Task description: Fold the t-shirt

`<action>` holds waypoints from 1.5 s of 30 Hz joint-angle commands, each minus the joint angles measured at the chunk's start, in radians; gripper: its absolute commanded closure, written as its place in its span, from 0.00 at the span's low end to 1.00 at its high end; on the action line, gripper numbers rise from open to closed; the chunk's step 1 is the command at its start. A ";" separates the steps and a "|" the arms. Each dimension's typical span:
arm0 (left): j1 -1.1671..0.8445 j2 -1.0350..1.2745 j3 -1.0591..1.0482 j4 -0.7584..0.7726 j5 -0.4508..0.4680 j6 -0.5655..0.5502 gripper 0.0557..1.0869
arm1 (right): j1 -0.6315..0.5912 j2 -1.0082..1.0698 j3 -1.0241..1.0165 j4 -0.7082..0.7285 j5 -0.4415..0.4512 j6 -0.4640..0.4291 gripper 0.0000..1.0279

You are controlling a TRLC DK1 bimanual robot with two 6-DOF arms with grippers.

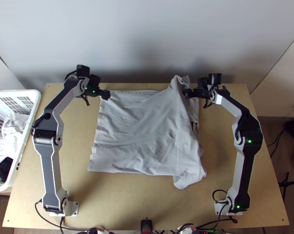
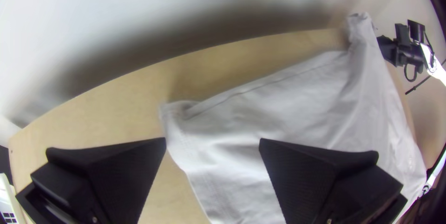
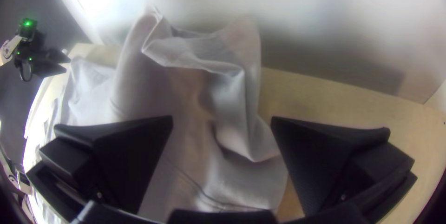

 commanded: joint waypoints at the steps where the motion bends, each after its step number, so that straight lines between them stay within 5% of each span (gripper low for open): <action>1: 0.039 0.013 0.008 0.000 -0.025 0.020 0.05 | 0.002 0.009 0.006 0.000 0.001 0.004 0.05; 12: 0.020 0.024 0.008 0.001 -0.005 0.054 0.05 | 0.007 0.010 0.011 0.000 0.001 0.005 0.06; 16: 0.006 0.027 0.008 0.017 0.029 0.066 0.15 | 0.005 0.007 0.009 -0.002 0.001 0.007 0.19; 18: 0.002 0.030 0.008 0.021 0.046 0.078 0.46 | 0.007 0.006 0.009 -0.002 0.001 0.008 0.32; 20: 0.002 0.030 0.008 0.047 0.046 0.052 0.97 | 0.007 0.001 0.006 -0.002 0.001 0.005 0.59; 24: 0.000 0.033 0.005 0.061 0.041 0.066 0.97 | 0.007 -0.005 0.008 -0.002 0.001 -0.001 0.97; 45: 0.009 -0.091 -0.035 0.020 0.043 0.069 0.97 | -0.024 -0.160 -0.063 -0.009 0.002 -0.027 0.97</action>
